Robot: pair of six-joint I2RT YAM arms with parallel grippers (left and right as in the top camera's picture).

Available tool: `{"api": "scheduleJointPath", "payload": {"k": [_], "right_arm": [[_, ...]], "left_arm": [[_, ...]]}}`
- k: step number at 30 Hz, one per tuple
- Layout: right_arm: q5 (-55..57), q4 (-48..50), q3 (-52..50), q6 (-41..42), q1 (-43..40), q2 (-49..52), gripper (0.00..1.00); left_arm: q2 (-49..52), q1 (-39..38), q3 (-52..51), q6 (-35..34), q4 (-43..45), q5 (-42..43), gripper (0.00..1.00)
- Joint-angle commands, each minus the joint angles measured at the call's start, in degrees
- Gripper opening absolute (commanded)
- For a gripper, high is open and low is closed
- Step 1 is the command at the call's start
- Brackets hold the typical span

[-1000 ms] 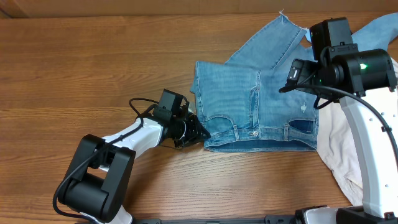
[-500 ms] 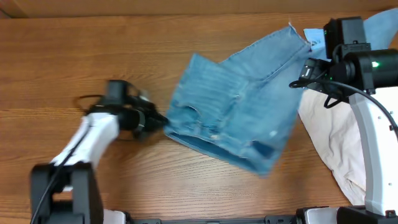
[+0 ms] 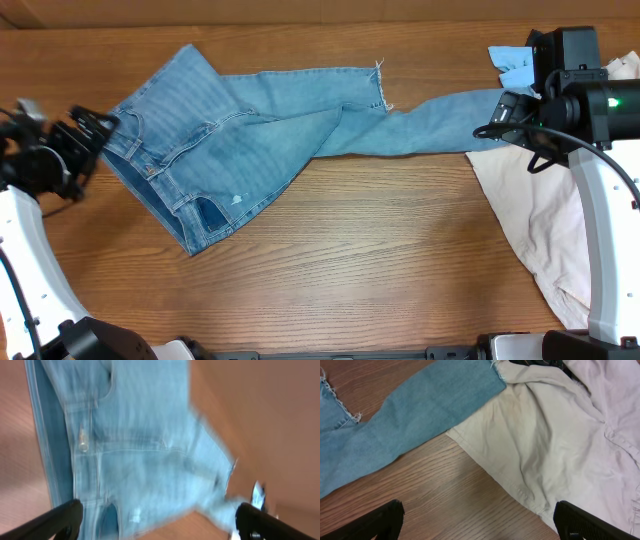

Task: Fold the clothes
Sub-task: 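Drag the jeans waist leftward with the left gripper, spreading the legs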

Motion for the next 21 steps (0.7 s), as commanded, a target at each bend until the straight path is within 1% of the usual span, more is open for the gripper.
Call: {"api": "scheduleJointPath", "payload": {"k": [1, 4, 7, 11, 15, 18, 20, 21], "right_arm": [[0.5, 0.3, 1.2, 0.3, -0.1, -0.7, 1.0], [0.4, 0.3, 1.2, 0.3, -0.1, -0.7, 1.0], [0.4, 0.2, 1.2, 0.3, -0.1, -0.7, 1.0], [0.3, 0.0, 1.2, 0.3, -0.1, -0.7, 1.0], [0.2, 0.0, 1.2, 0.3, -0.1, -0.7, 1.0], [0.3, 0.1, 1.2, 0.3, -0.1, -0.7, 1.0], [0.3, 0.1, 1.2, 0.3, -0.1, -0.7, 1.0], [0.3, 0.1, 1.2, 0.3, -0.1, -0.7, 1.0]], "left_arm": [[0.2, -4.0, -2.6, 6.6, -6.3, -5.2, 1.0], [0.2, -8.8, -8.0, 6.3, -7.5, -13.1, 1.0], [0.2, -12.2, -14.3, 2.6, -5.6, -16.5, 1.0], [0.2, -15.0, -23.3, -1.9, 1.2, -16.9, 1.0], [0.2, -15.8, -31.4, -6.6, 9.7, -16.8, 1.0], [0.2, -15.9, -36.5, -8.9, 16.1, -16.6, 1.0], [0.3, -15.9, -39.0, -9.2, 20.3, -16.6, 1.0], [0.3, -15.9, -40.2, -9.2, 22.3, -16.6, 0.97]]}}
